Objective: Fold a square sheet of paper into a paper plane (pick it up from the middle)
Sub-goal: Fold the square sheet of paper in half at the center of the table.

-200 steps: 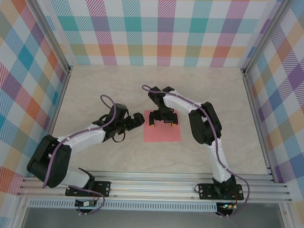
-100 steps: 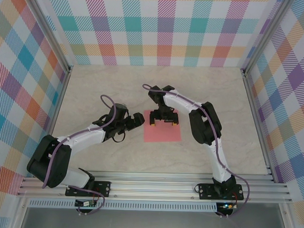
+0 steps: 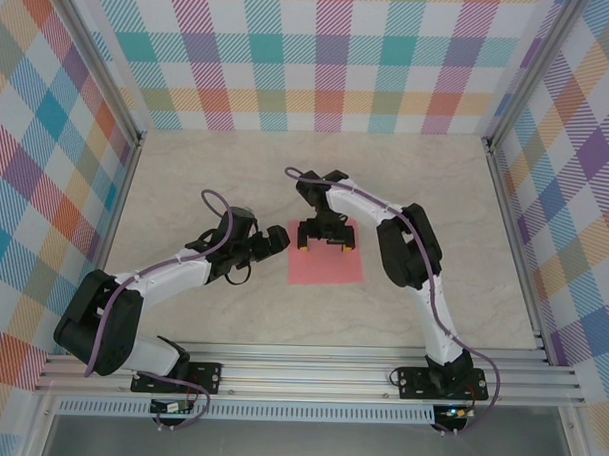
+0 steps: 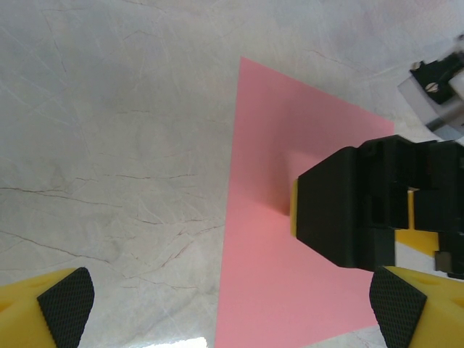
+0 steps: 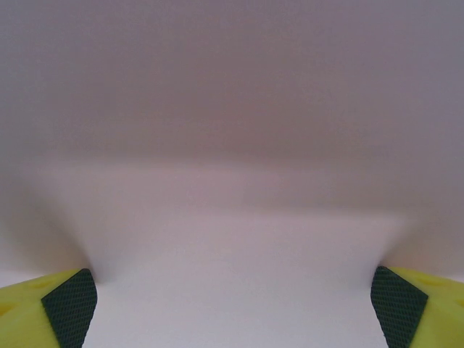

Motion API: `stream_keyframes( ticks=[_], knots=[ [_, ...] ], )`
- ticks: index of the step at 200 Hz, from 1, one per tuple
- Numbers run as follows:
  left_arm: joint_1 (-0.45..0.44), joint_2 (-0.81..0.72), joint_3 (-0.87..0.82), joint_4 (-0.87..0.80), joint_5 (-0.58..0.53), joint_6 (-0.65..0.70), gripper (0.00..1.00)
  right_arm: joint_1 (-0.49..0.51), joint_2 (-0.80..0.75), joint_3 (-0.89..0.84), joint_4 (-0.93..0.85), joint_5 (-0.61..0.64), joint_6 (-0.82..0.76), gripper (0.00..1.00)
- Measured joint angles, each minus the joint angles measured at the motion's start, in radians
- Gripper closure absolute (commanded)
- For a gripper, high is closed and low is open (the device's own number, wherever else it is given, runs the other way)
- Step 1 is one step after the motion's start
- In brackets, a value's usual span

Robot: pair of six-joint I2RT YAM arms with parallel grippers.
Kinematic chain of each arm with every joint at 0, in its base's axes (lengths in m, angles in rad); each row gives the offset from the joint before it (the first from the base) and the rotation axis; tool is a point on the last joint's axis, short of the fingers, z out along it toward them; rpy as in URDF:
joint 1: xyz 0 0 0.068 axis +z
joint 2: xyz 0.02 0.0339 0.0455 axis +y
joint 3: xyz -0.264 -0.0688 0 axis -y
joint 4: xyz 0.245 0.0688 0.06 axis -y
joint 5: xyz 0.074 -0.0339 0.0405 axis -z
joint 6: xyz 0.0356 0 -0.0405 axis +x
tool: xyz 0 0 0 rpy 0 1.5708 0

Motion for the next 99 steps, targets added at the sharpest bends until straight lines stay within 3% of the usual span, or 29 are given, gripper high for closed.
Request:
stream_keyframes(
  ticks=[99],
  knots=[
    [0.000,0.004,0.000,-0.003,0.000,0.012,0.00,0.008,0.000,-0.006,0.007,0.018,0.008,0.04]
  ],
)
